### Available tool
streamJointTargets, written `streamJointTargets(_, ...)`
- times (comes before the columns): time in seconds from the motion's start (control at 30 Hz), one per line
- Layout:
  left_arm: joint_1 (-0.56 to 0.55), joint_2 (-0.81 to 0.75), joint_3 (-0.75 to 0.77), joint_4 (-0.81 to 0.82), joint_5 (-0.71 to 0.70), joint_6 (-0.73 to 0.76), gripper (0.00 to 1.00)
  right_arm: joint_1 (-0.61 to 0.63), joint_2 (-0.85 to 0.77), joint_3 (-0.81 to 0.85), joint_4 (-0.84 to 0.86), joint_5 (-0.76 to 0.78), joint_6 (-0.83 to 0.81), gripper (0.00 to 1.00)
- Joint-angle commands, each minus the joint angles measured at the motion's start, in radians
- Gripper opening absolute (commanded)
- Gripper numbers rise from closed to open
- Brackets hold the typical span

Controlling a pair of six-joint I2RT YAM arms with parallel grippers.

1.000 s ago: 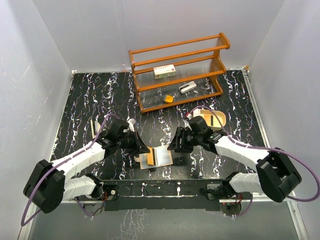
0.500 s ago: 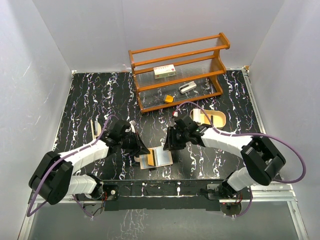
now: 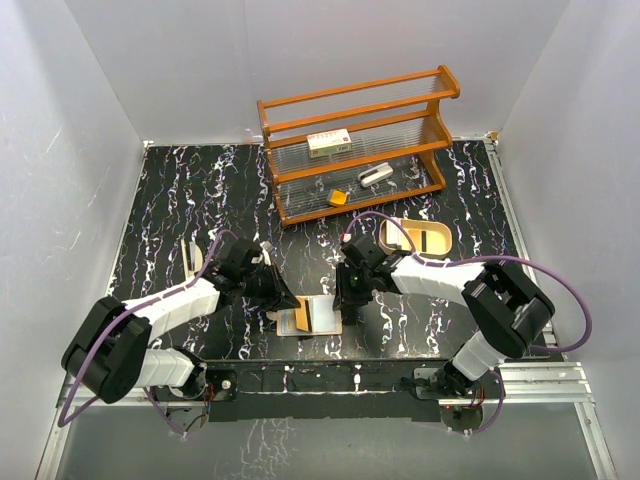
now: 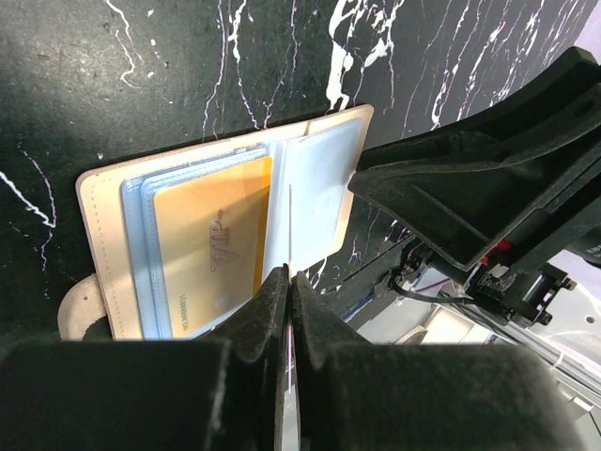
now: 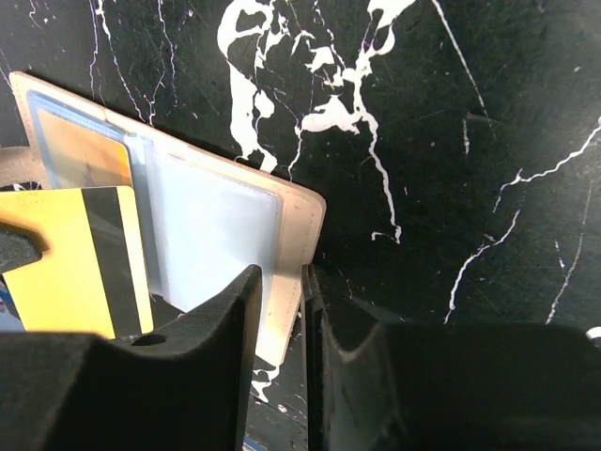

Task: Put the credit cards into the card holder
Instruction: Insert the credit card into the card holder.

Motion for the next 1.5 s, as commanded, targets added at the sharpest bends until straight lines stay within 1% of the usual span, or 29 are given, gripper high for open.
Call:
streamJointTargets(0.0, 0.004, -0.006, 0.006, -0.026, 0.007, 0.001, 0.00, 0.014, 0.021, 0.000, 0.005, 0.053, -0.009, 0.20)
streamJointTargets(0.07, 0.006, -0.001, 0.006, -0.001, 0.024, -0.014, 0.00, 0.017, 0.027, -0.006, 0.002, 0.069, -0.003, 0.16)
streamJointTargets(0.13, 0.007, 0.009, 0.013, 0.008, 0.034, -0.013, 0.00, 0.021, 0.035, -0.013, 0.006, 0.073, 0.002, 0.15)
streamJointTargets(0.33, 0.028, 0.022, 0.084, -0.101, 0.040, 0.092, 0.00, 0.034, 0.055, -0.009, 0.001, 0.099, 0.000, 0.15)
streamJointTargets(0.53, 0.054, 0.021, 0.081, -0.064, 0.136, 0.157, 0.00, 0.036, 0.055, -0.014, 0.001, 0.116, -0.008, 0.14)
streamJointTargets(0.67, 0.056, 0.047, 0.078, -0.048, 0.170, 0.178, 0.00, 0.035, 0.050, -0.018, 0.006, 0.109, -0.001, 0.14)
streamJointTargets(0.8, 0.059, 0.074, 0.086, -0.075, 0.154, 0.207, 0.00, 0.037, 0.045, -0.019, 0.005, 0.108, 0.000, 0.14)
streamJointTargets(1.17, 0.065, 0.077, 0.065, -0.092, 0.105, 0.227, 0.00, 0.037, 0.049, -0.020, 0.003, 0.107, -0.003, 0.13)
streamJointTargets(1.37, 0.065, 0.077, 0.030, -0.023, 0.124, 0.210, 0.00, 0.038, 0.047, -0.024, 0.002, 0.107, -0.004, 0.13)
streamJointTargets(1.47, 0.066, 0.109, 0.014, 0.010, 0.125, 0.200, 0.00, 0.038, 0.047, -0.027, 0.004, 0.107, -0.004, 0.13)
